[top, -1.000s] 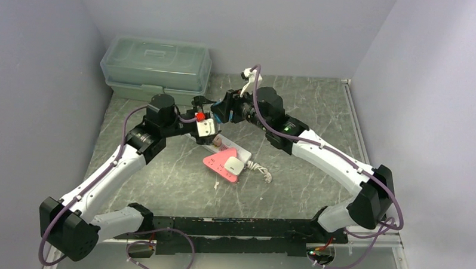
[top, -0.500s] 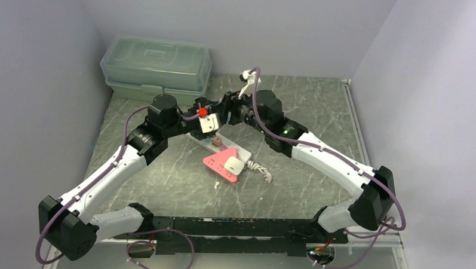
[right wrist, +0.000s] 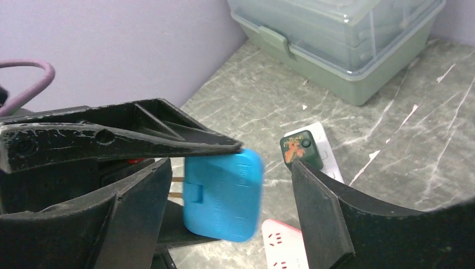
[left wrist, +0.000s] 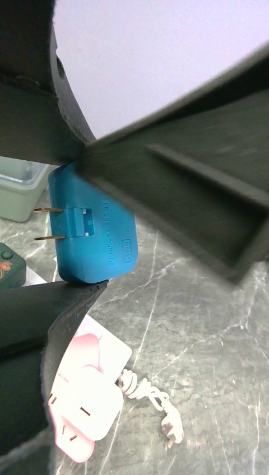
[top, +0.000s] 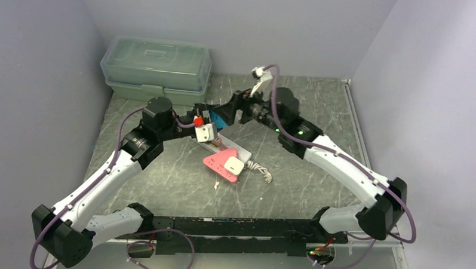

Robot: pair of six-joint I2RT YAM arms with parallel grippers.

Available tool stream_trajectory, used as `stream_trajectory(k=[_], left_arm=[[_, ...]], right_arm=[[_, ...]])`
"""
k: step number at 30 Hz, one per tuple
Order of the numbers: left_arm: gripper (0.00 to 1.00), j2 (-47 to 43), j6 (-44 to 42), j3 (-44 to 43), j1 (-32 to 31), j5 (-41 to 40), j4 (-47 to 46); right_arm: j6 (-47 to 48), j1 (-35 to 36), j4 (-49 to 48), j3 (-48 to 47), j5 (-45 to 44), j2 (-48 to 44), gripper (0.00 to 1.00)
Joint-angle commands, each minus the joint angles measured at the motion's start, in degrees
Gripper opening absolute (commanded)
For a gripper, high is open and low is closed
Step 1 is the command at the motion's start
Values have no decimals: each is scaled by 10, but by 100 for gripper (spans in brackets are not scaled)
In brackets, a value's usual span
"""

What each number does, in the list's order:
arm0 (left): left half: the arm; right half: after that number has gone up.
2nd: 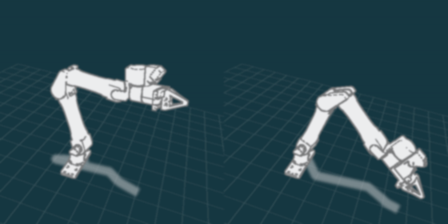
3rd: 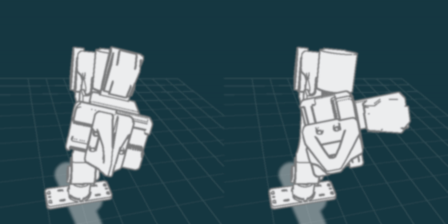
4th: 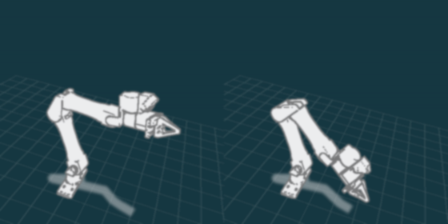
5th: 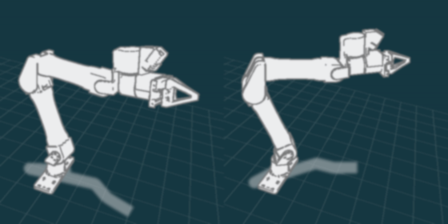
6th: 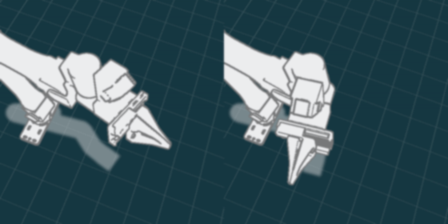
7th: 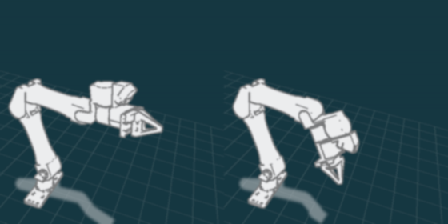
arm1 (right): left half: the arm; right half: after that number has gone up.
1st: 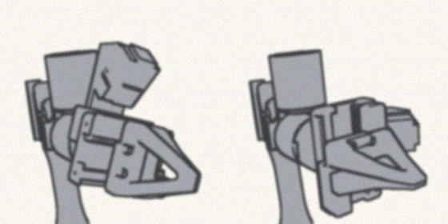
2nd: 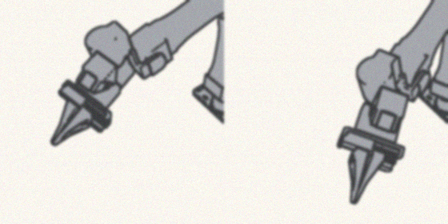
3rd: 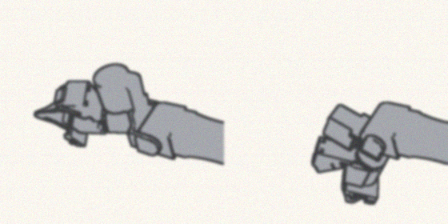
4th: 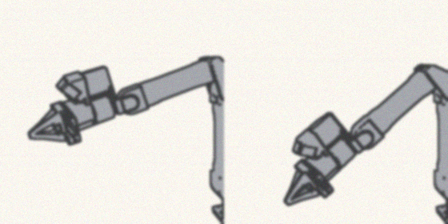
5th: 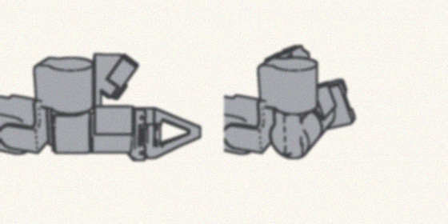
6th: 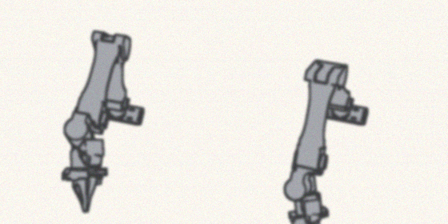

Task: Insert the plug
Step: Pick up the plug from the center of the board.

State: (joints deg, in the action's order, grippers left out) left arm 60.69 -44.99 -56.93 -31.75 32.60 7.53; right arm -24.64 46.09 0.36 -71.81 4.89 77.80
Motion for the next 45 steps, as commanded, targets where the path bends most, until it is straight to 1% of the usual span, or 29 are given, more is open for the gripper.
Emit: stream_trajectory(k=[1,4,6,7,11,16,19,21,25,29,31,37,45], left_arm=[[0,-56,-75,-12,-4,96,11],[0,-91,-117,16,-5,135,-30],[0,-107,-158,26,-5,171,-38],[0,-112,-196,28,-5,189,-32],[0,-115,-266,32,-5,234,-41],[0,-102,-332,26,-5,267,-56],[0,-89,-345,17,-5,261,-66],[0,-83,-347,12,-5,256,-70],[0,-73,-340,3,-5,244,-86],[0,-67,-322,-1,-5,233,-104],[0,-65,-309,-6,-5,224,-107],[0,-64,-298,-10,-5,208,-110],[0,-52,-270,-18,-6,181,-131]], right_arm=[[-5,-65,-20,1,149,-80,84],[-16,-97,-19,3,265,-97,86],[-30,-107,-43,15,340,-109,87],[-41,-109,-61,21,366,-113,87],[-81,-109,-117,34,421,-116,86],[-122,-108,-176,51,452,-111,84],[-145,-103,-210,62,465,-106,81],[-146,-94,-213,63,467,-99,78],[-132,-70,-207,57,464,-88,72],[-118,-55,-193,52,459,-75,63],[-121,-53,-202,60,460,-73,59],[-126,-52,-215,67,460,-69,43],[-76,-28,-154,41,445,-54,40]])
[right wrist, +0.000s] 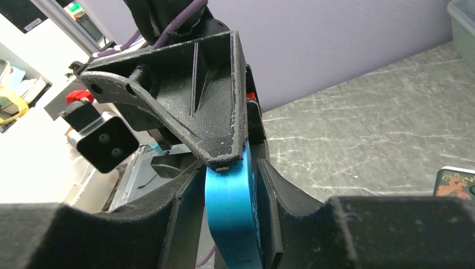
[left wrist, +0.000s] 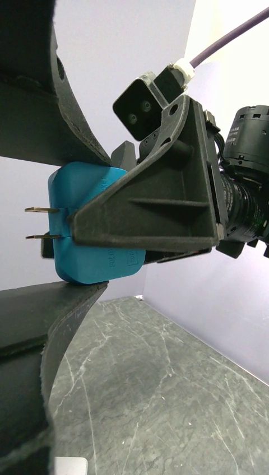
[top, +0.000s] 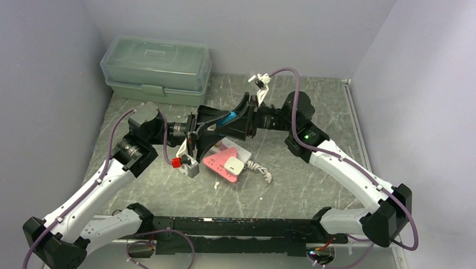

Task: Insert the plug
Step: Pick up the plug from the center of the board.

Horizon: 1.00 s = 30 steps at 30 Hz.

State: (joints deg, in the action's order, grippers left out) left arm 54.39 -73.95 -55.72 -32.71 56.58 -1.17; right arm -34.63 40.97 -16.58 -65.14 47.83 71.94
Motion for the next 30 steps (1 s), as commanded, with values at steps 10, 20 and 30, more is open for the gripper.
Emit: stream_trajectory(k=[10,20,30], left_arm=[[0,5,12,-25,4,-56,-29],[0,-2,14,-20,4,-57,-25],[0,-8,20,-15,3,-50,-22]], right_arm=[[31,24,13,-20,-27,-11,35],[28,8,1,-13,-41,-36,47],[-28,2,-84,-5,-34,-16,37]])
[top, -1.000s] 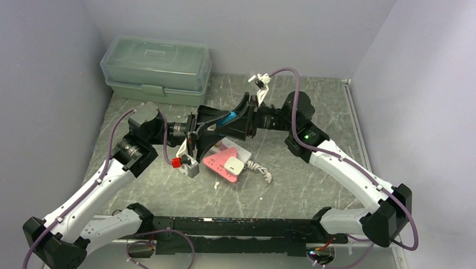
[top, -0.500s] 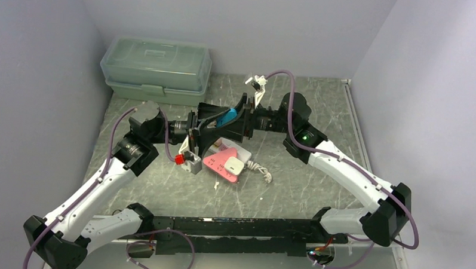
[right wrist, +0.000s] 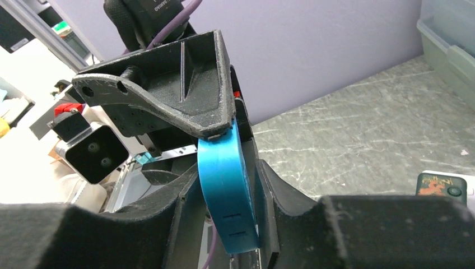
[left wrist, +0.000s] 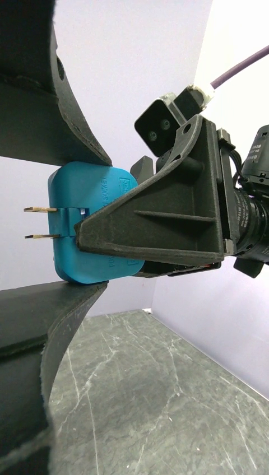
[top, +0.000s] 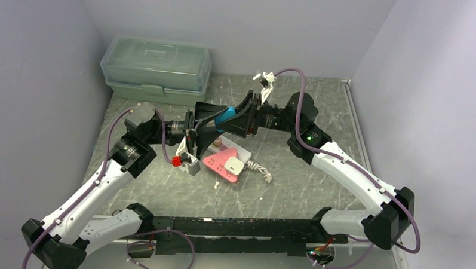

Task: Insert the plug
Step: Pick up the plug from the center of the board.

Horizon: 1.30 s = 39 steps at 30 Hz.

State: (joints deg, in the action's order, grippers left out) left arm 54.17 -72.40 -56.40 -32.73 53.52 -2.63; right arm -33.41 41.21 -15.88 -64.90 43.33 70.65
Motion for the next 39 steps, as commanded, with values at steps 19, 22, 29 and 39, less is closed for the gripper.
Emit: stream_trajectory(k=[19,22,29,39], left_arm=[[0,-6,8,-2,0,-21,-5],[0,-4,8,-9,0,-24,0],[0,-6,4,-4,0,-30,2],[76,7,85,-31,0,-143,56]], right_arm=[[-100,3,-173,-14,35,36,34],[-98,3,-169,-13,35,34,35],[-84,3,-148,-11,36,31,22],[84,-10,115,-71,-16,5,0]])
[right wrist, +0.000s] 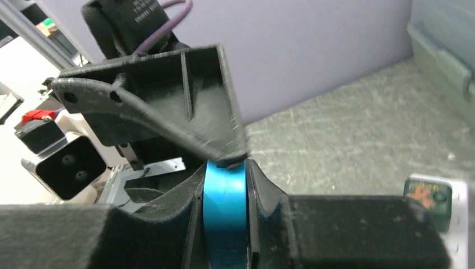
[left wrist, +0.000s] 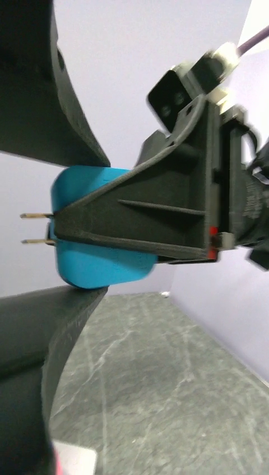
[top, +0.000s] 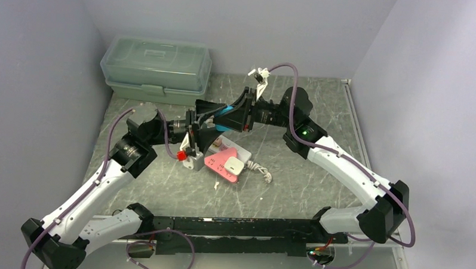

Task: Insert the plug
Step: Pick up the plug from the center of the board, then insert the plug into the socket.

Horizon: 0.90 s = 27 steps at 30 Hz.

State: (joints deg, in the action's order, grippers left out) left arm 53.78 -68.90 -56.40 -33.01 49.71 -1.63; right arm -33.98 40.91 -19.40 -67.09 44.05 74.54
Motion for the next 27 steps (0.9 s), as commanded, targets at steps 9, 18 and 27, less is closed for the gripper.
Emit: stream_trajectory(k=[9,18,27], left_arm=[[100,10,216,-61,29,-311,276],[100,40,373,-84,215,-277,455],[100,106,439,-31,336,-262,484]], right_arm=[[225,-17,427,-152,-164,-19,0],[251,17,534,-189,-256,33,0],[309,131,680,-264,-436,145,0]])
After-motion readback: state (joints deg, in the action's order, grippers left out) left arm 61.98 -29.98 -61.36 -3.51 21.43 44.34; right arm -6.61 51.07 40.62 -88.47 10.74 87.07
